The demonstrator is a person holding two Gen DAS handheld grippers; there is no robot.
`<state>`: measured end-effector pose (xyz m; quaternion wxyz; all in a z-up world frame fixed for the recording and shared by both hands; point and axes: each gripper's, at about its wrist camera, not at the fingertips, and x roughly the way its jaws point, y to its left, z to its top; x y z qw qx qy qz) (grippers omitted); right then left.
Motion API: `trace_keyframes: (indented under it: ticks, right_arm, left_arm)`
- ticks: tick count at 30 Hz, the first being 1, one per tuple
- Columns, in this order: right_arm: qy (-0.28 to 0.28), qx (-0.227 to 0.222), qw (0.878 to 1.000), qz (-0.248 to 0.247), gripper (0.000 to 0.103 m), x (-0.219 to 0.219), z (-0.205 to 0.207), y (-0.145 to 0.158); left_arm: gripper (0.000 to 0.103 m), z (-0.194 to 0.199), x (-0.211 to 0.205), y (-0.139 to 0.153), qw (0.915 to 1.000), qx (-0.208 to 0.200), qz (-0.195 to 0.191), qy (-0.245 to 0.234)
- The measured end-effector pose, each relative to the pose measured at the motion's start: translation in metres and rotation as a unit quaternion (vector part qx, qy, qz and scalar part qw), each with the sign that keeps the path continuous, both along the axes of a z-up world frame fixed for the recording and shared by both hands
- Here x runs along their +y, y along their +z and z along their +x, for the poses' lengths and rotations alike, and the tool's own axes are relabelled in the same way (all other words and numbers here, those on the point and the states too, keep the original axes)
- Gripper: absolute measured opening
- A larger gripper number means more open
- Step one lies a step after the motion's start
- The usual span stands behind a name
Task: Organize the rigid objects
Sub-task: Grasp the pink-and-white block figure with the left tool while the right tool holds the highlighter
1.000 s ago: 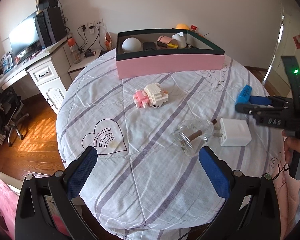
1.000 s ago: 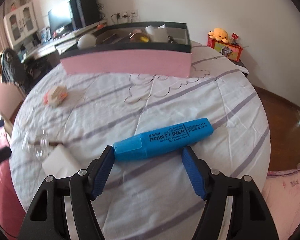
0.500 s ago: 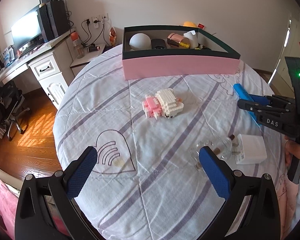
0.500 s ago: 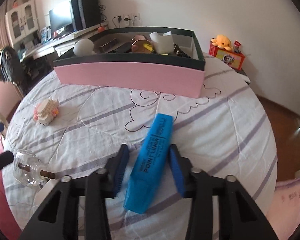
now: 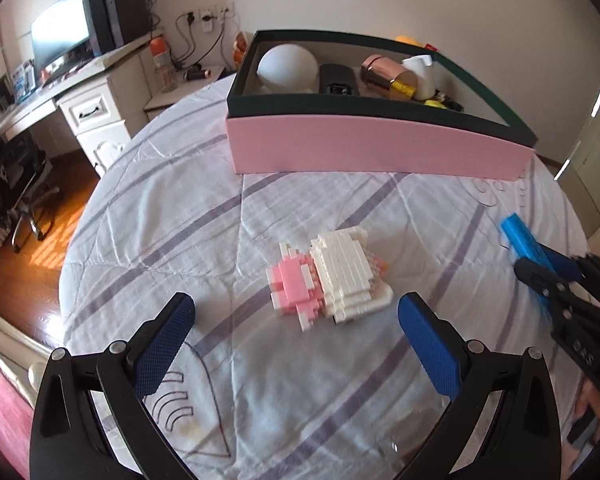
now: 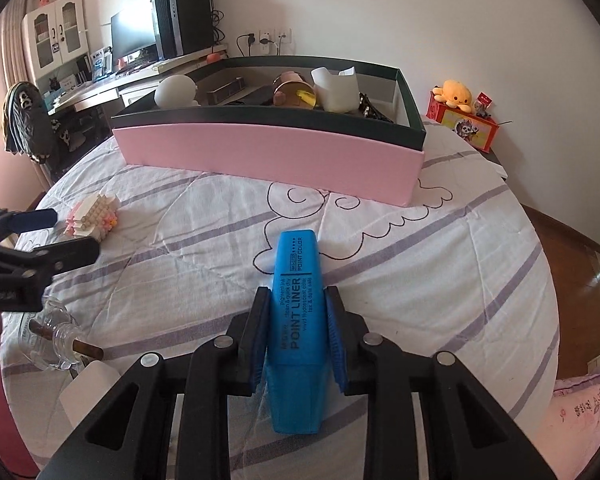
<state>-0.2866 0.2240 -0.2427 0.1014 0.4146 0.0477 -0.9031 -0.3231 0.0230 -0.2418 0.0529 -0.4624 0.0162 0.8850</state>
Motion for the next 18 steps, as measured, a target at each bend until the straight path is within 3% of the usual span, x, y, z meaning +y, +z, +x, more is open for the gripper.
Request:
trace_keyframes:
  ticks: [3, 5, 8, 9, 10, 18]
  right_arm:
    - [0.0, 0.002, 1.0, 0.004, 0.027, -0.0013, 0.0002, 0.0002]
    - [0.001, 0.002, 1.0, 0.002, 0.027, -0.0004, 0.0001, 0.0001]
    - [0.001, 0.002, 1.0, 0.002, 0.027, -0.0004, 0.0002, 0.0001]
    - [0.001, 0.003, 1.0, 0.004, 0.027, -0.0009, 0.0002, 0.0001]
    - [0.001, 0.003, 1.0, 0.005, 0.027, -0.0013, 0.0001, 0.0001]
    - [0.001, 0.004, 1.0, 0.004, 0.027, -0.0004, 0.0002, 0.0]
  left_arm:
    - [0.102, -0.0071, 0.0031, -0.0022, 0.9999, 0.009, -0.001, 0.005]
    - [0.097, -0.0076, 0.0061, -0.0025, 0.9998, 0.021, -0.004, 0.0]
    - [0.082, -0.0072, 0.0081, -0.0034, 0.9995, 0.029, -0.003, -0.009]
    - [0.068, -0.0066, 0.0087, -0.0021, 0.9994, 0.033, 0.001, -0.013]
    - [0.061, -0.0061, 0.0089, -0.0009, 0.9992, 0.037, 0.005, -0.016]
    - [0.061, -0.0049, 0.0083, -0.0017, 0.9991, 0.038, 0.006, -0.019]
